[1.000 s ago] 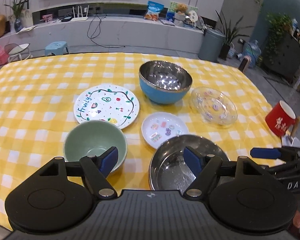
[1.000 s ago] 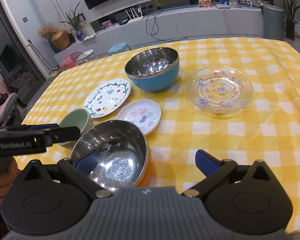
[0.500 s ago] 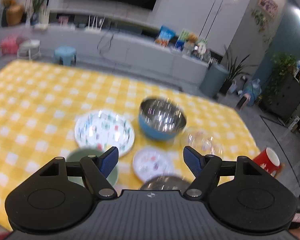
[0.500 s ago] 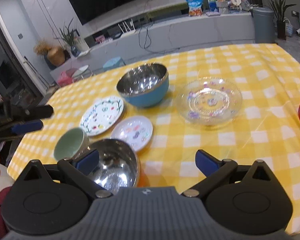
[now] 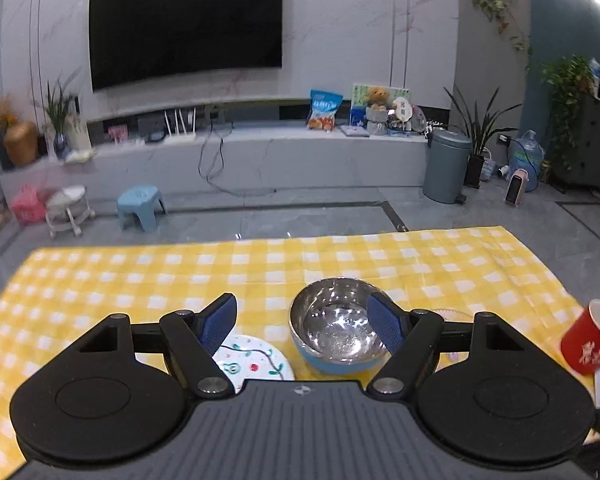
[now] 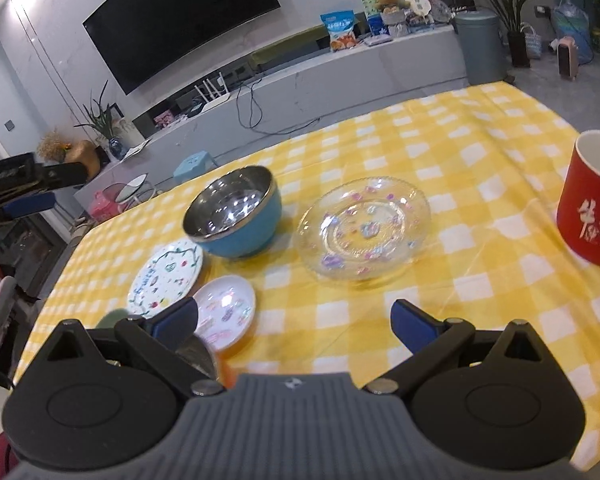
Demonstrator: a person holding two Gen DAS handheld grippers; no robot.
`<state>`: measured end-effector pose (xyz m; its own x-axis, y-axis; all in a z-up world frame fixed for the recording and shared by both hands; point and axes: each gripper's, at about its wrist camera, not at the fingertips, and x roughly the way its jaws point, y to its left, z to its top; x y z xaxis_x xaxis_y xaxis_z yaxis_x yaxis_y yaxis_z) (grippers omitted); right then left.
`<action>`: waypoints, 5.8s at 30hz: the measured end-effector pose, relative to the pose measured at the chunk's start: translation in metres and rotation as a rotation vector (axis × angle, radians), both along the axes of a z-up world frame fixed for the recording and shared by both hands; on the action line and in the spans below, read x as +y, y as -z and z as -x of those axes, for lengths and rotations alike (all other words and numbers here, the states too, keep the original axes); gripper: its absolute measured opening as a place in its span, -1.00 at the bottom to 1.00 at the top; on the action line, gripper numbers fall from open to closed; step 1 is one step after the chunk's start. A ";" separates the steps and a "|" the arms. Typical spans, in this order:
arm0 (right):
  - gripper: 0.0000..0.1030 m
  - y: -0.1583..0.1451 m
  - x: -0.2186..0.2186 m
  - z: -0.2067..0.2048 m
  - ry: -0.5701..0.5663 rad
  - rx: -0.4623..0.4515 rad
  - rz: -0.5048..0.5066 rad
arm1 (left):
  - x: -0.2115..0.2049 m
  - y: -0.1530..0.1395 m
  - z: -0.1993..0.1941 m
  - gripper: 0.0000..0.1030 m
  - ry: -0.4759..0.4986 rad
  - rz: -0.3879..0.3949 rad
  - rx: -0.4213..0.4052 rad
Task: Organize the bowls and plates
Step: 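Move both grippers to the rim of the blue steel bowl, then close the left gripper on the blue bowl rim while the right gripper grips it too, then lift the blue bowl with both grippers and carry it over the orange bowl, then lower the blue bowl into the orange bowl and open both grippers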
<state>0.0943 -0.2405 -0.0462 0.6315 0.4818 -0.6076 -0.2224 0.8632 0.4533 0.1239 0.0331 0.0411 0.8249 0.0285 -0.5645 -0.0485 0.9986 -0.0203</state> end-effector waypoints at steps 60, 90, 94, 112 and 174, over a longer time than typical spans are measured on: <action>-0.18 0.042 0.090 -0.145 -0.190 0.083 -0.036 | 0.046 0.094 -0.065 -0.50 0.045 0.343 0.292; -0.71 0.057 0.096 -0.131 -0.068 -0.024 -0.006 | 0.039 0.094 -0.059 -0.84 -0.011 0.246 0.191; -0.74 0.044 0.091 -0.129 -0.036 -0.068 -0.050 | 0.035 0.090 -0.056 -0.84 -0.013 0.226 0.163; -0.78 -0.005 0.085 -0.088 0.026 -0.156 -0.058 | 0.037 0.040 -0.026 -0.89 -0.029 0.282 0.053; -0.50 0.030 0.043 0.049 -0.069 0.218 -0.237 | 0.056 0.073 0.081 -0.66 0.049 0.364 0.440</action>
<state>0.0455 -0.1974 -0.0765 0.4599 0.6627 -0.5910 -0.1518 0.7144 0.6831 0.0430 0.0892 -0.0318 0.5053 -0.2643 -0.8214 -0.0843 0.9323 -0.3518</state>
